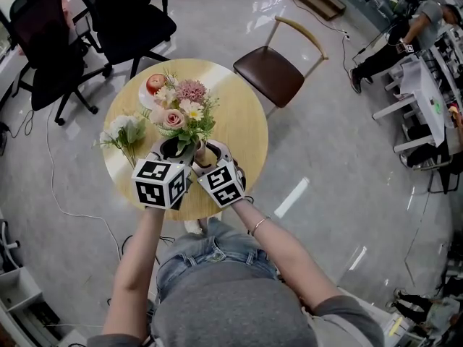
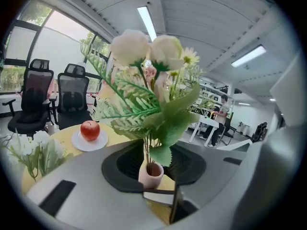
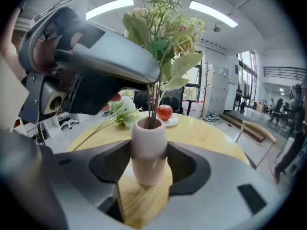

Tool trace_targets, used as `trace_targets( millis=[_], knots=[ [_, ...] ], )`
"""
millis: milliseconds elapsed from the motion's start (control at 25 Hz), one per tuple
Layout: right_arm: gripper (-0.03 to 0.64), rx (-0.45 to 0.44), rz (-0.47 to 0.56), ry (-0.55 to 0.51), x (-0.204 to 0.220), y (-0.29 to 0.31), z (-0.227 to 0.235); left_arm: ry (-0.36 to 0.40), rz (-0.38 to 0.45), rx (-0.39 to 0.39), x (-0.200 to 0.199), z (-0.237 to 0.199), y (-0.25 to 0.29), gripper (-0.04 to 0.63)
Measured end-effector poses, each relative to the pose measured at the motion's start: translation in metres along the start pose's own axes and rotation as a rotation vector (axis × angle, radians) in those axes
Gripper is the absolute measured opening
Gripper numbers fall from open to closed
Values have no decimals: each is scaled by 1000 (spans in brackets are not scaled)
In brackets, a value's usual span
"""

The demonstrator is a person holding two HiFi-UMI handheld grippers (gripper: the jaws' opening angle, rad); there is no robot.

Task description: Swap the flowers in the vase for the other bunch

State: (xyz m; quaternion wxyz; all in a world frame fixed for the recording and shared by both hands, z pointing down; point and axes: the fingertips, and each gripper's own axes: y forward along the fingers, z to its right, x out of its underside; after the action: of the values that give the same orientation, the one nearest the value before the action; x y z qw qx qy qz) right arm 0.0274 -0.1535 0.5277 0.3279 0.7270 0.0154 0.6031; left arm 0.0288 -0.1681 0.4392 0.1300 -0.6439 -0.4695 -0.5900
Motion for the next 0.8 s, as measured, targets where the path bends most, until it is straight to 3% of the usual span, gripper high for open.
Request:
trace_targets(
  millis=[320,800],
  knots=[
    [245,-2,-2,-2,1,-1,0,-7,-23,0,11,3,-6,163],
    [245,-11,18,17,5,-2,-1,-66,-52,-32,39,-1,-24,164]
  ],
)
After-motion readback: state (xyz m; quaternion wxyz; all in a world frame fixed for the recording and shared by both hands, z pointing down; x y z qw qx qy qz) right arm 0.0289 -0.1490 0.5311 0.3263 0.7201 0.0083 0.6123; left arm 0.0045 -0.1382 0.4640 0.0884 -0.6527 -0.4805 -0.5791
